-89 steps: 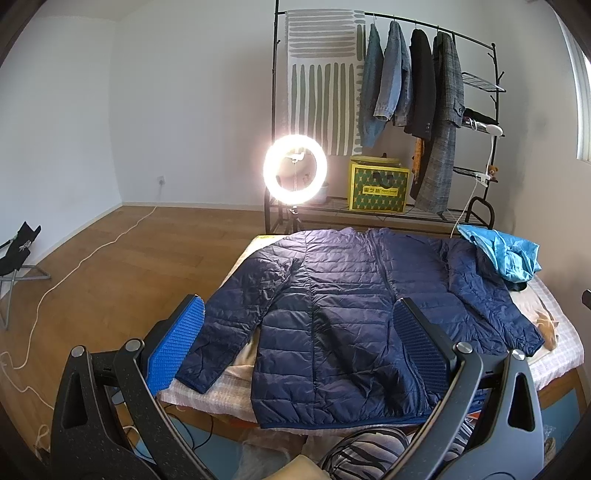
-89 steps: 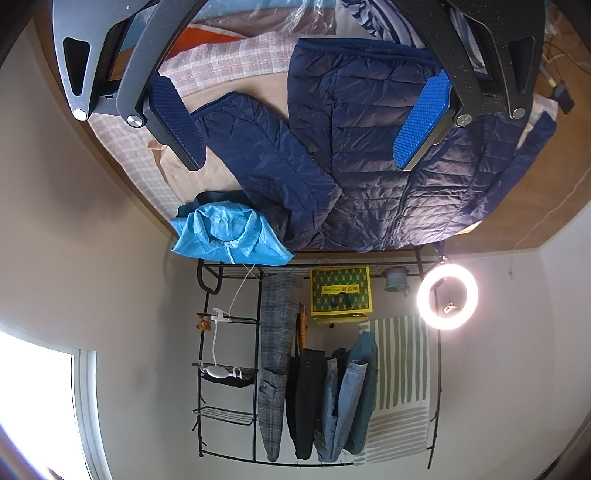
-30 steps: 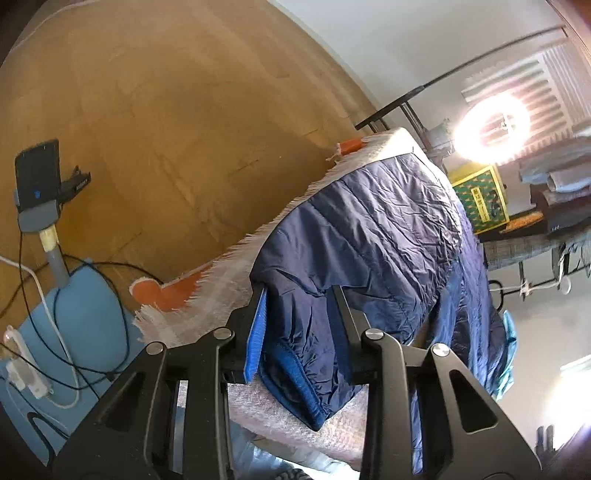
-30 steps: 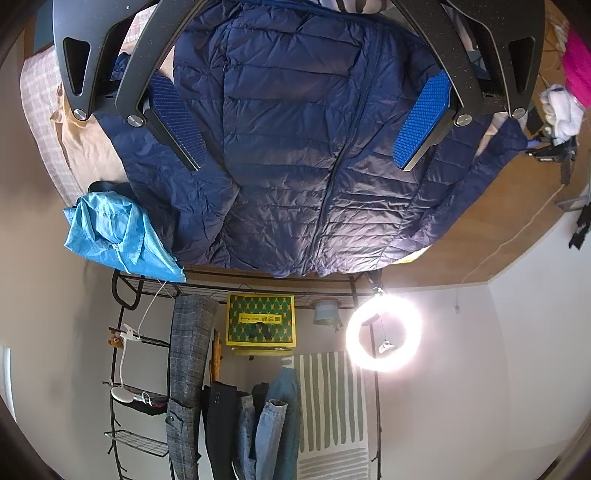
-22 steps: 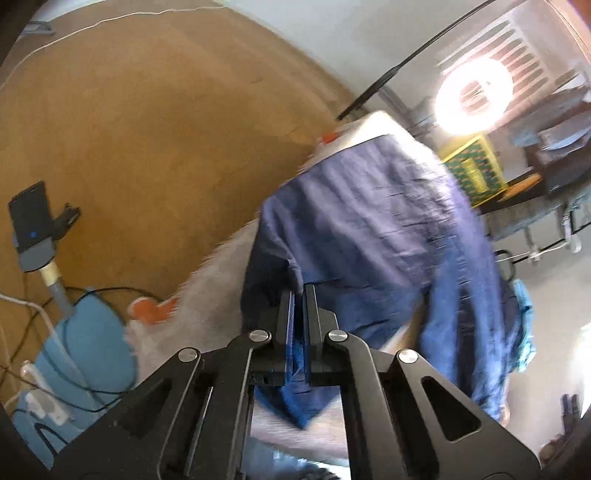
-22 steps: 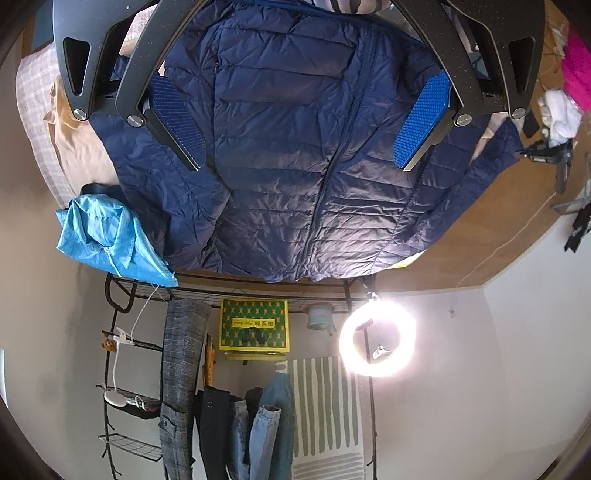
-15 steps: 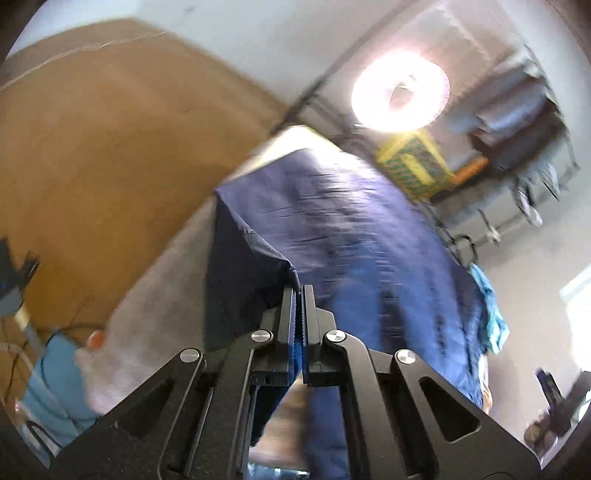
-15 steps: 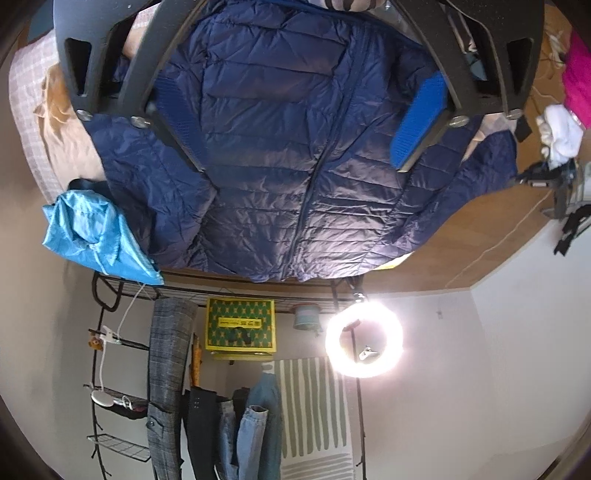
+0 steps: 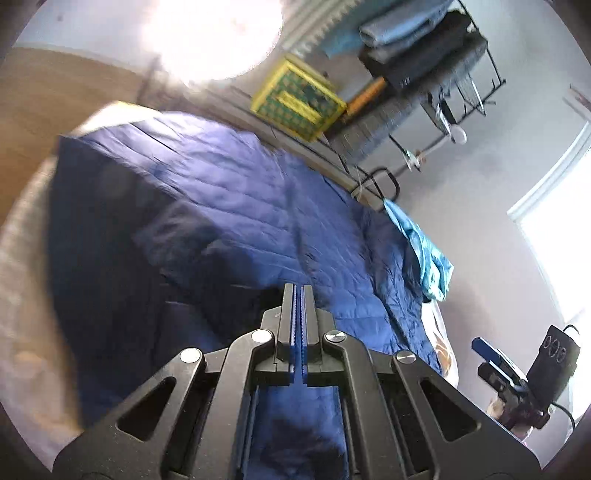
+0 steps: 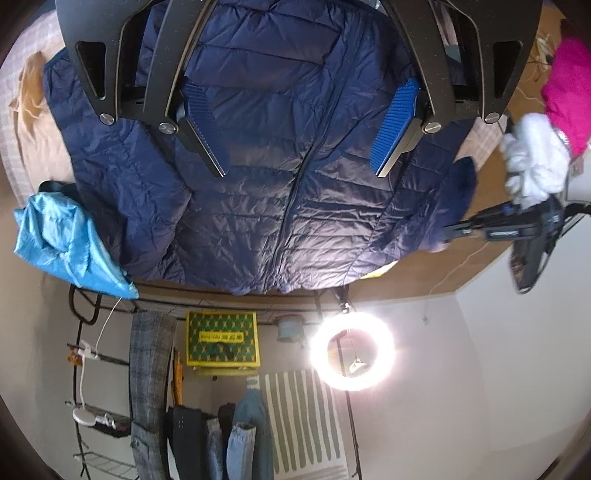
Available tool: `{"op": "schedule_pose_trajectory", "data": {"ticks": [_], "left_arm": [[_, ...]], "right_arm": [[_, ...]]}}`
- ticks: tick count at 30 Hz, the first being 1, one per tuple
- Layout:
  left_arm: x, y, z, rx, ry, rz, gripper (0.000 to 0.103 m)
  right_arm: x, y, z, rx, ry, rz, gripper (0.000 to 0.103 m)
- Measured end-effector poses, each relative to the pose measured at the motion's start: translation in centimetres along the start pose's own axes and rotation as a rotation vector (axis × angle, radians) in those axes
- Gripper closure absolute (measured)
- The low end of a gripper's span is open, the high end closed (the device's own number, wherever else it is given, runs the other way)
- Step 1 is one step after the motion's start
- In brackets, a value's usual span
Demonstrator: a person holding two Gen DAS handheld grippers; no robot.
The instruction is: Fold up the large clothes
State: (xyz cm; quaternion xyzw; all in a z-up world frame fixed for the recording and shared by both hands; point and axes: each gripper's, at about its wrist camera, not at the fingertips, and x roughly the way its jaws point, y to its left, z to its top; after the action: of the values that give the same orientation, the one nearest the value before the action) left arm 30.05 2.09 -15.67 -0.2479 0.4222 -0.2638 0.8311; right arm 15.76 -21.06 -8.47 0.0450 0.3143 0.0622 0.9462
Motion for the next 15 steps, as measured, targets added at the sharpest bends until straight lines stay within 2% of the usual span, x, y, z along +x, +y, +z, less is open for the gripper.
{"op": "schedule_pose_trajectory", "data": {"ticks": [4,8,11,15], "left_arm": [[5.6,-1.1,-0.9,0.01,0.076,-0.008,0.103],[9.3,-1.8,-1.9,0.055,0.148,0.041,0.103],[8.1,-2.5,-2.1,0.096,0.121,0.063,0.103],[2.9,-1.9,-1.0,0.182,0.022,0.171,0.103]], "right_arm": [[2.2,-0.5,0.1,0.007,0.043,0.014,0.025],[4.4,-1.0,0.1,0.026,0.098,0.033,0.025],[5.6,-0.9,0.1,0.039,0.134,0.083,0.025],[7.4,0.4,0.5,0.033,0.166,0.151,0.025]]}}
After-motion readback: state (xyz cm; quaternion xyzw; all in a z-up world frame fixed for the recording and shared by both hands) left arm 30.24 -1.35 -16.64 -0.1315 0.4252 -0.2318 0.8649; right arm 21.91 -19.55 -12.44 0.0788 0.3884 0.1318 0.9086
